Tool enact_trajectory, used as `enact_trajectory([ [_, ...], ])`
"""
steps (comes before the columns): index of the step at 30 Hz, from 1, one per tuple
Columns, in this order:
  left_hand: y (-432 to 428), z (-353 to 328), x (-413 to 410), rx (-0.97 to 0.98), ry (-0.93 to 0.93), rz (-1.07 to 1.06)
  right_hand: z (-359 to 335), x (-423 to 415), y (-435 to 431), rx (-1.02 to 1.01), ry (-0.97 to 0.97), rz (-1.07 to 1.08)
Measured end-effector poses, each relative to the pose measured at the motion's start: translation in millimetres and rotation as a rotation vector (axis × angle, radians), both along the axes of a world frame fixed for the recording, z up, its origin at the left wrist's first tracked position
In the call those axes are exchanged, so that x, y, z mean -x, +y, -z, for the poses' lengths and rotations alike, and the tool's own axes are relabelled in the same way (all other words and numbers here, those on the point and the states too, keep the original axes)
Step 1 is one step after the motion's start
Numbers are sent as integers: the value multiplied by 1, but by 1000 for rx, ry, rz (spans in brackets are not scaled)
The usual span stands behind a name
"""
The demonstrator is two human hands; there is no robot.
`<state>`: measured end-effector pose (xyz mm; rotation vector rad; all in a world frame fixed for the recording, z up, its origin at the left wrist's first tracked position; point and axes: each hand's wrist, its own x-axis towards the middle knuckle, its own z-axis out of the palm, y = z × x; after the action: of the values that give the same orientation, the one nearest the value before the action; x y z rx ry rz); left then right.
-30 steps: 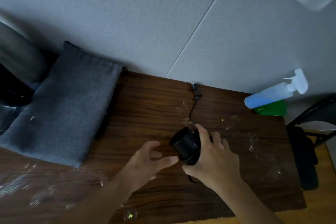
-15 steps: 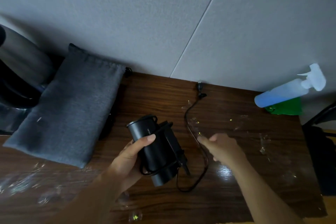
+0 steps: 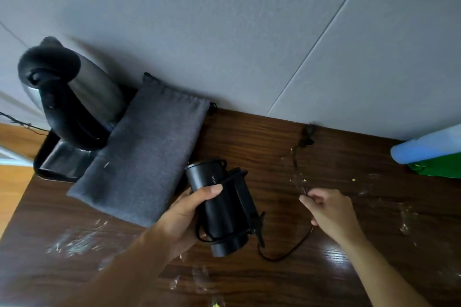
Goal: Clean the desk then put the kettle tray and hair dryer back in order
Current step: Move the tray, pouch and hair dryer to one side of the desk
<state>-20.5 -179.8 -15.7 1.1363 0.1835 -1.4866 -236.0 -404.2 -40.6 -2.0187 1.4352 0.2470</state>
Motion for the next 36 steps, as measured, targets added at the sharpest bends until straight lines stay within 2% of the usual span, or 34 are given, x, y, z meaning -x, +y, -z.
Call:
enact_trajectory([
  [3,11,-9,-18,16,-86,13,-49,-4,2,17,-175,86],
  [7,23,-11,-44,-75,-241,-8,-111,-17,12,125,-342,155],
  [9,29,-13,-56,-88,-297,-39,-144,-26,22,93,-433,156],
  [14,44,-18,-88,-99,-419,-74,-186,-63,55,66,-542,7],
  [19,47,-1,-124,-145,-492,-143,-204,-138,103,360,-734,-164],
  [23,48,16,-150,-247,-534,-241,-209,-195,128,388,-907,-252],
  [26,54,15,-150,-344,-620,-269,-162,-237,136,416,-781,-347],
  [29,68,5,-135,-457,-797,-184,-90,-267,141,424,-429,-579],
  [32,88,0,-125,-468,-1030,-51,-52,-276,155,432,-36,-835],
  [34,99,-3,-123,-484,-1203,55,-49,-275,164,456,3,-872],
  [36,111,-11,-123,-464,-1348,136,-52,-266,167,497,-53,-859],
])
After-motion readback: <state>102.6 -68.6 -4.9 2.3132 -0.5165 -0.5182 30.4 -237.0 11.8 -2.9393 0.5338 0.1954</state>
